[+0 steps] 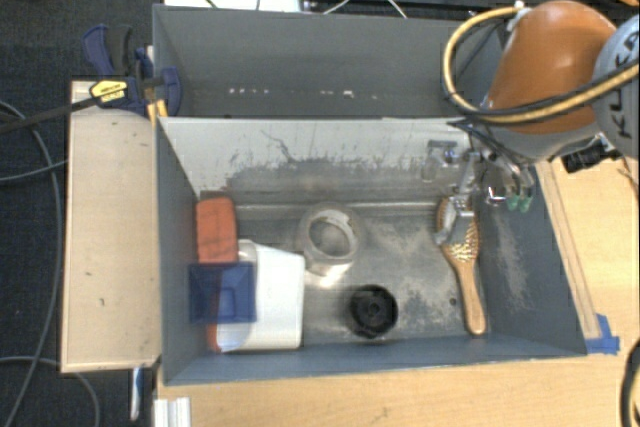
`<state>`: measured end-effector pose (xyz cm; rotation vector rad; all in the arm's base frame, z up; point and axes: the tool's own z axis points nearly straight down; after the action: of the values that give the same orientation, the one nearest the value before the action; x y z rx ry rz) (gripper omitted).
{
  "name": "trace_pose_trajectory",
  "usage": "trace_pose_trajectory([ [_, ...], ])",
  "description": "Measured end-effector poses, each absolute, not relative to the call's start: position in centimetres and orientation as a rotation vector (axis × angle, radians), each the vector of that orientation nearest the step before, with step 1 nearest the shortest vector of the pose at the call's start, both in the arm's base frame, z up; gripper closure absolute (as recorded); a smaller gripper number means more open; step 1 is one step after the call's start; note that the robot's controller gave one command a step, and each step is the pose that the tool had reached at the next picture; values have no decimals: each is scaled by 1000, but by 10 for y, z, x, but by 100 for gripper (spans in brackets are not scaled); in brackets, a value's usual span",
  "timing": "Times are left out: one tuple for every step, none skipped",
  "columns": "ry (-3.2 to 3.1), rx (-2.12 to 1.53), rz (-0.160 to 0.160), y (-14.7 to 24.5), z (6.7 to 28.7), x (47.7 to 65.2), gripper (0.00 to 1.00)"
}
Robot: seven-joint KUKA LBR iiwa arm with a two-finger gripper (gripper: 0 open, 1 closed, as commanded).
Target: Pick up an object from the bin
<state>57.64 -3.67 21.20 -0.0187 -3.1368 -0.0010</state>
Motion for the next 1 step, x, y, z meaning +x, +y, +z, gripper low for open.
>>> trace_pose_trajectory([
  [-3146, -16, 0, -37, 217, 578, 0],
])
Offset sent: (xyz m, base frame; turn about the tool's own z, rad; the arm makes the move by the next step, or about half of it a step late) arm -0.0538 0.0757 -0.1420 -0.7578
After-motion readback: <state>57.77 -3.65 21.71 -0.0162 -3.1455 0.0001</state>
